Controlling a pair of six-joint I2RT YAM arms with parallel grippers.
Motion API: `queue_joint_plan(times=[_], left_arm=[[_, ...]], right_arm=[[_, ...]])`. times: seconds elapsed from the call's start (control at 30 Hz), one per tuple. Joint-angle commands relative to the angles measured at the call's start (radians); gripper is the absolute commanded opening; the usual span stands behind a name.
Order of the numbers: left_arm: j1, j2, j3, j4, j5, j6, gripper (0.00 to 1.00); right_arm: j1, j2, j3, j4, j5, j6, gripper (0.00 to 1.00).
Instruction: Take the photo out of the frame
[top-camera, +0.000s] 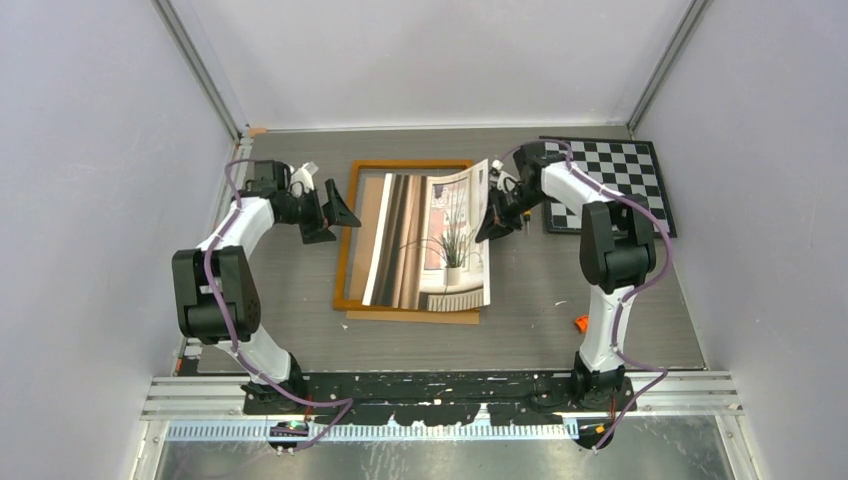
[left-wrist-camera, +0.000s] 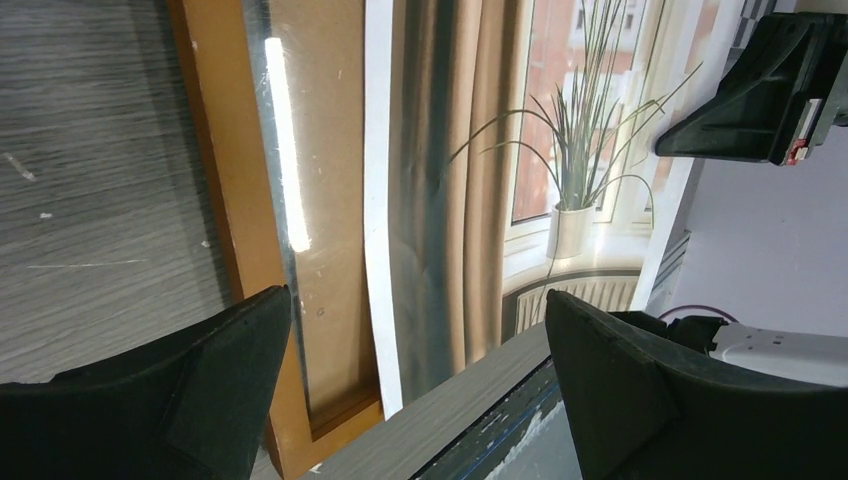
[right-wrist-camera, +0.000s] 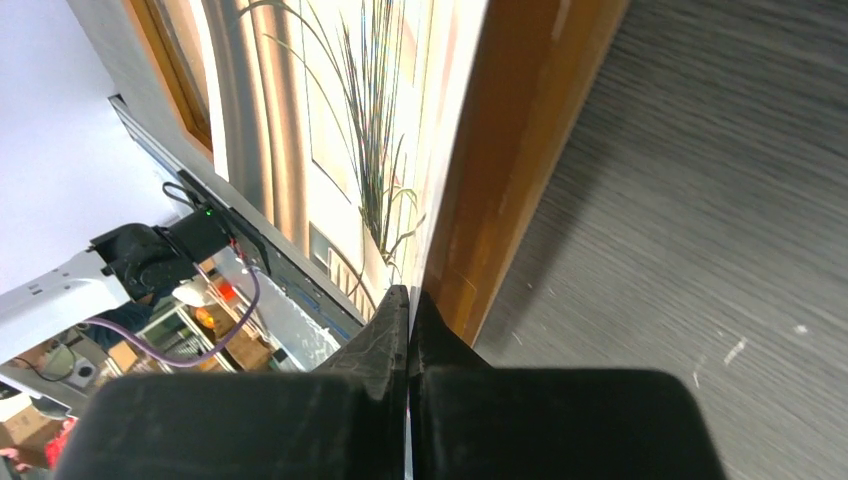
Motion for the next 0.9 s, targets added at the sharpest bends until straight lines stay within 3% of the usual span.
queue_joint_plan(times=[0.0,0.87], left_arm=[[0.022,-0.038,0.023,-0.040,-0.016,0.041,1.00],[0.034,-0.002,0.061,-0.043,-0.039,0.060,1.00]], right_arm=[[0.030,0.012,0.044,0.063,-0.015,0.018,0.01],[0.100,0.155,0.179,0.196,-0.014,0.103,0.01]])
